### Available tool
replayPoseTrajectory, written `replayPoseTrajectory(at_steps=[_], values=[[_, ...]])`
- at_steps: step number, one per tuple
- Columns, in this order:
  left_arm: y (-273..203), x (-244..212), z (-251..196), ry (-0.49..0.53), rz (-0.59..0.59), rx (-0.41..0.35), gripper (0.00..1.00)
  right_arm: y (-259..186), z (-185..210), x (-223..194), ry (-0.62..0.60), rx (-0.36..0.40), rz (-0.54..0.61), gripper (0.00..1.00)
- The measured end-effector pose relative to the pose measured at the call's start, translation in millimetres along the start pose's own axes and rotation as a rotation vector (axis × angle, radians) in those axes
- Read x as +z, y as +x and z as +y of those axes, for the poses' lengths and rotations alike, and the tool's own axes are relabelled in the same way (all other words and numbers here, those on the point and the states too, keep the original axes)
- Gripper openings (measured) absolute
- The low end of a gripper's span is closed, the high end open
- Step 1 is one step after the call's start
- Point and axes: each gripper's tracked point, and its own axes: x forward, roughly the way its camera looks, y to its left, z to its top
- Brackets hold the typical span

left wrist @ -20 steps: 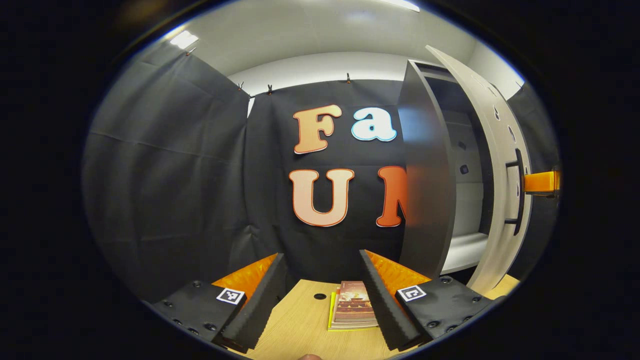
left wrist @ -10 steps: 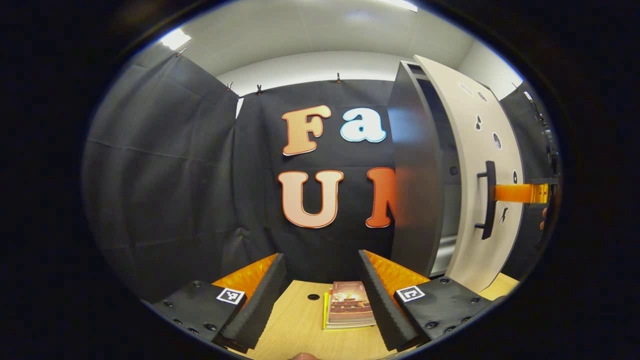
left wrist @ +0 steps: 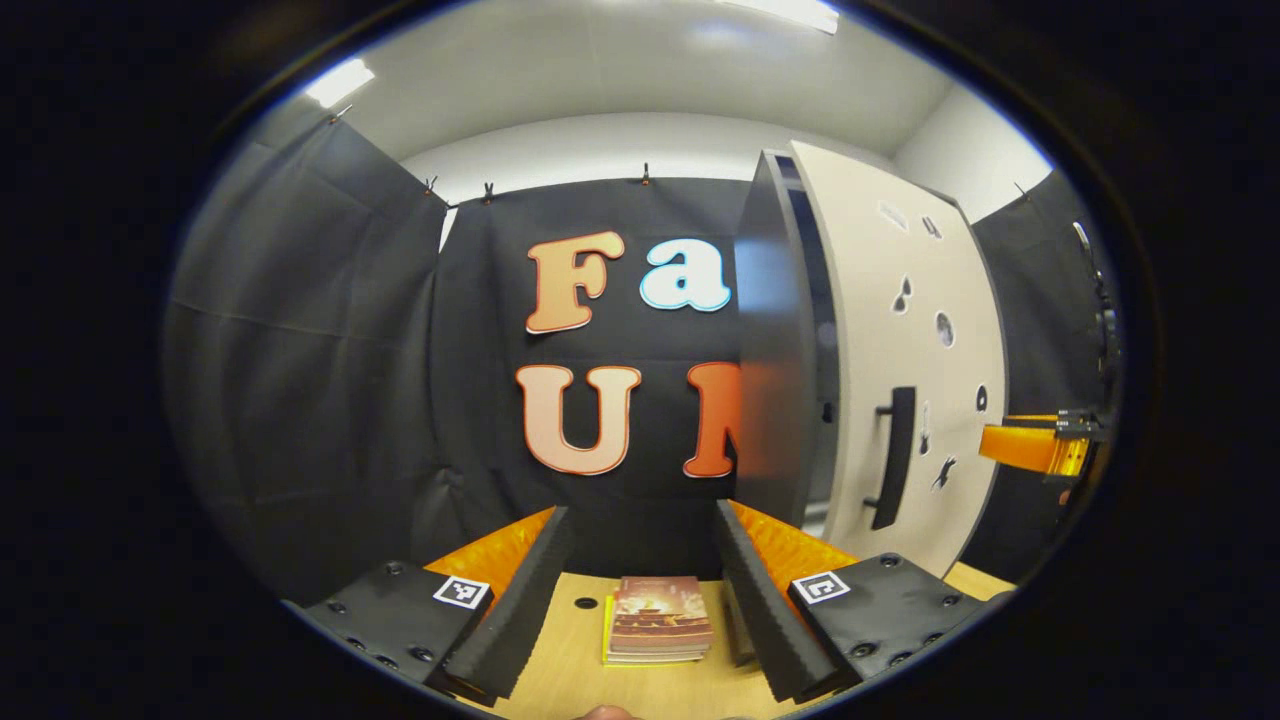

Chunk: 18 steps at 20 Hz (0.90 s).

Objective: Open the cabinet door with the right hand, grasp the bottle in the cabinet with the left hand and place it on the coaster, then close the cabinet door with the right hand.

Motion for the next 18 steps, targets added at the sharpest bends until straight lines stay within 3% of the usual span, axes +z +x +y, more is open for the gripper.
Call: replayPoseTrajectory(at_steps=[8, 18], values=[[-9, 33, -87, -0.004, -0.056, -0.103, 0.94, -73, -72, 20, -0.075, -0.137, -0.061, 0.96], [-30, 32, -145, -0.007, -0.102, -0.091, 0.94, -121, -124, 28, -0.072, -0.197, -0.097, 0.95]])
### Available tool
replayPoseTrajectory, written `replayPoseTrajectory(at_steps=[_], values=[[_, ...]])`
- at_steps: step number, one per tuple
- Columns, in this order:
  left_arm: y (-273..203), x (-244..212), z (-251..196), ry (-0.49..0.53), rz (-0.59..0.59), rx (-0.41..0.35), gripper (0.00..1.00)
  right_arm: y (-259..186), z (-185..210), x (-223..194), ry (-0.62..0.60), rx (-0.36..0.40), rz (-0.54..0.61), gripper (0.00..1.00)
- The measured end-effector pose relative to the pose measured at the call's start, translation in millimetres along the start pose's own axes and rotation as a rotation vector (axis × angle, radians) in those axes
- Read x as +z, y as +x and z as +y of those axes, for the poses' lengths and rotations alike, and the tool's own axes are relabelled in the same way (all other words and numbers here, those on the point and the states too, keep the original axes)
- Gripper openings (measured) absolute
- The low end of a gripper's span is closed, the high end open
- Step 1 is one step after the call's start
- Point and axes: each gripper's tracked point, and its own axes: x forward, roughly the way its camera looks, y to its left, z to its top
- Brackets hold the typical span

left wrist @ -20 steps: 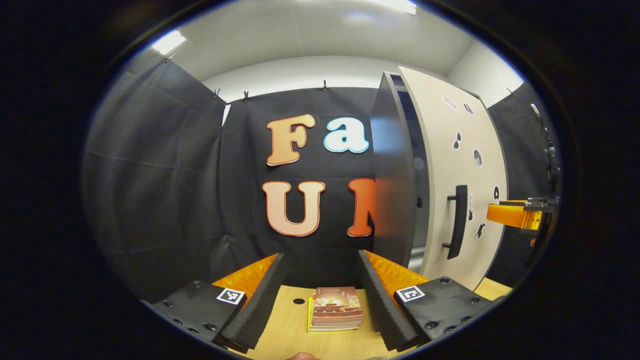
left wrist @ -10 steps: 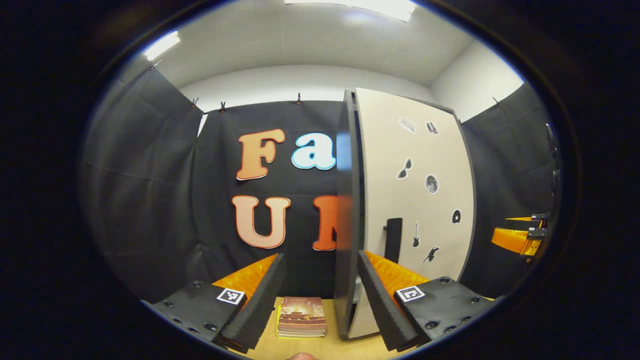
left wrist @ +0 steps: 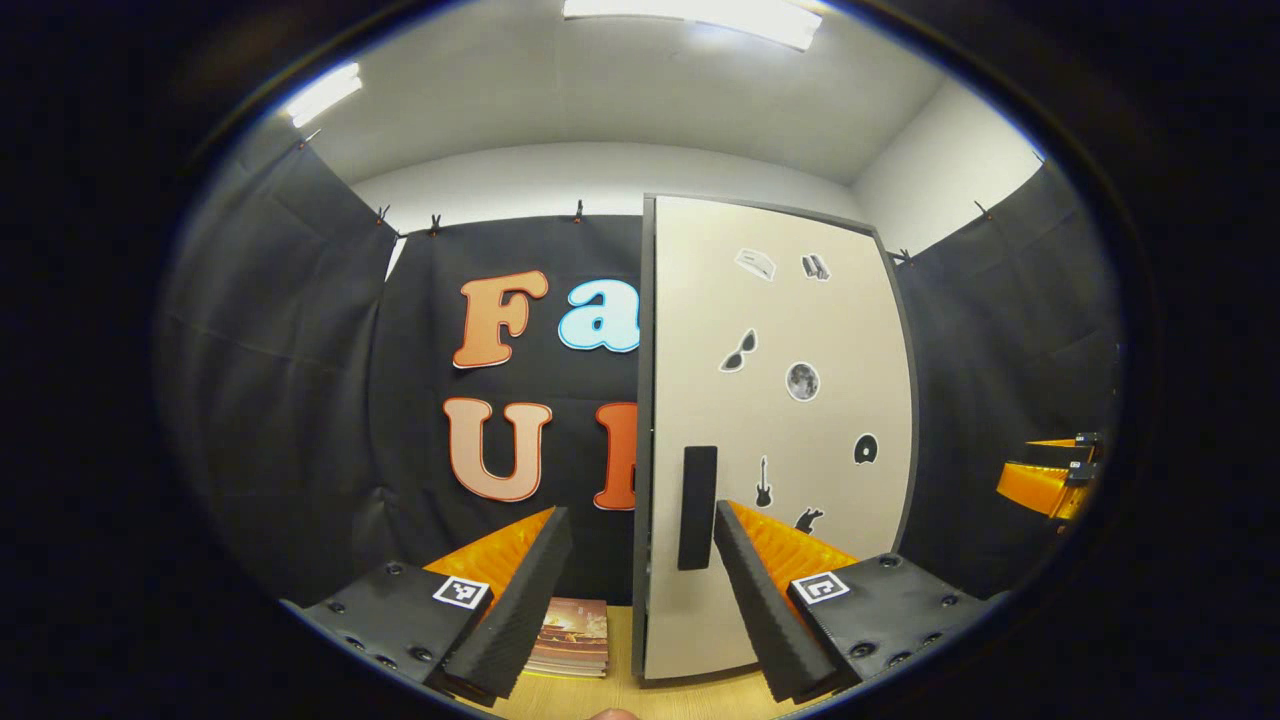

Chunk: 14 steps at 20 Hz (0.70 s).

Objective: Open the cabinet door with the right hand, grasp the bottle in the cabinet with the left hand and place it on the coaster, then close the cabinet door with the right hand.

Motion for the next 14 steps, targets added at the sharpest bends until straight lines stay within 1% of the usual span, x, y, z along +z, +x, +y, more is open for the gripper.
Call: replayPoseTrajectory(at_steps=[6, 14], values=[[-12, 0, -18, 0.004, 0.003, 0.021, 0.94, -12, -15, 6, 0.021, 0.013, -0.011, 0.96], [-29, 4, -34, -0.002, 0.04, 0.041, 0.94, -22, -29, 15, 0.054, 0.027, -0.017, 0.95]])
